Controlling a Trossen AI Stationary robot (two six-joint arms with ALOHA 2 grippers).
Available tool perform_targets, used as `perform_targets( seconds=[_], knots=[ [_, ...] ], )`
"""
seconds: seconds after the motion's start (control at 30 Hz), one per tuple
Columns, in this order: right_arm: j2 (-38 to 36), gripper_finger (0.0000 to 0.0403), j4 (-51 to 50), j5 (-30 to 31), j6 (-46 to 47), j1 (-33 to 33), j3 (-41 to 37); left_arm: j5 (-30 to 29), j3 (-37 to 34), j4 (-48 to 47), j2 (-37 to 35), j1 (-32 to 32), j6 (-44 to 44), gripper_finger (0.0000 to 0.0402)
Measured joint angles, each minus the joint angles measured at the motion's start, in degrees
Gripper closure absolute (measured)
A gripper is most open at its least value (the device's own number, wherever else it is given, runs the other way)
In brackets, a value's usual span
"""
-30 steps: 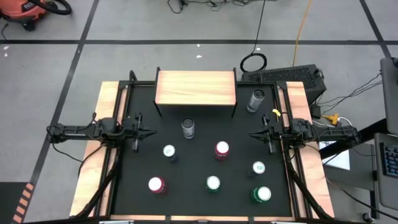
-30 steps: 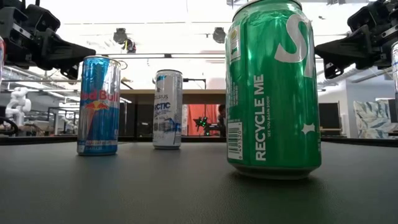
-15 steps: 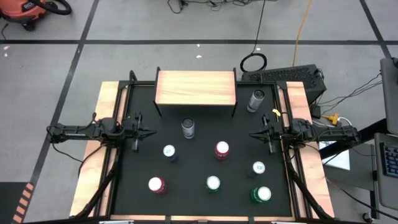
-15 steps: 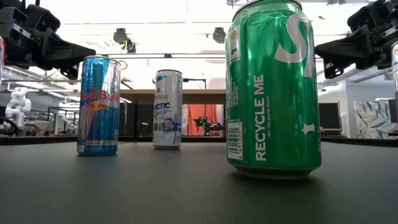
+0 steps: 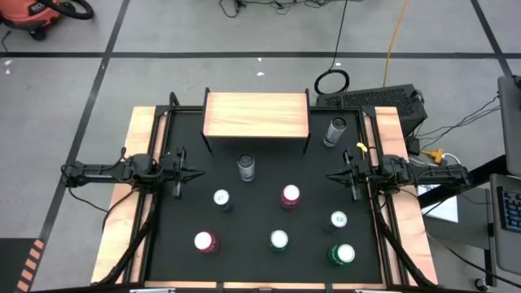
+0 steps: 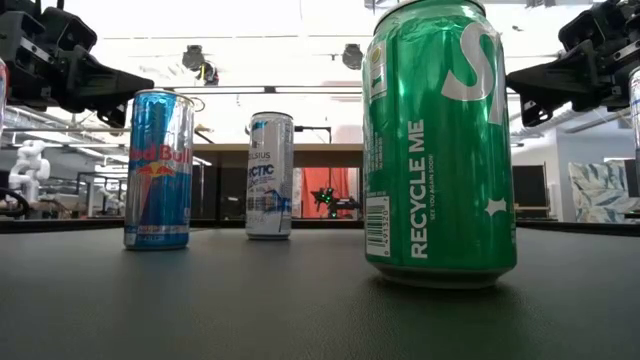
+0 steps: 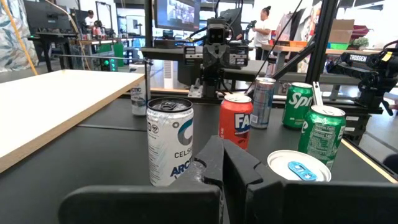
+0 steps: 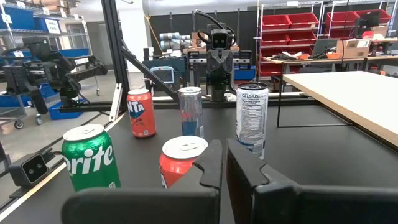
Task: Place canned beverage on shelf
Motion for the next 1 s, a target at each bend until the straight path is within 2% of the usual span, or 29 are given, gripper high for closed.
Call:
perform_targets(
  seconds=[0.57, 0.7, 1.0],
  knots=[
    [0.02, 0.0403, 1.74, -0.04, 0.06, -0.02, 0.01, -0.01, 0.02, 0.0, 0.01, 0.0, -0.01, 0.0402],
    [0.02, 0.0403, 2.94, -0.04, 4.16, -0.02, 0.12, 0.0, 0.0, -0.01, 0.0, 0.0, -0.01, 0.0402],
    [2.04, 0.0403, 0.6, -0.07, 0.08, 0.02, 6.02, 0.0, 0.01, 0.0, 0.02, -0.01, 0.0, 0.0402]
  ],
)
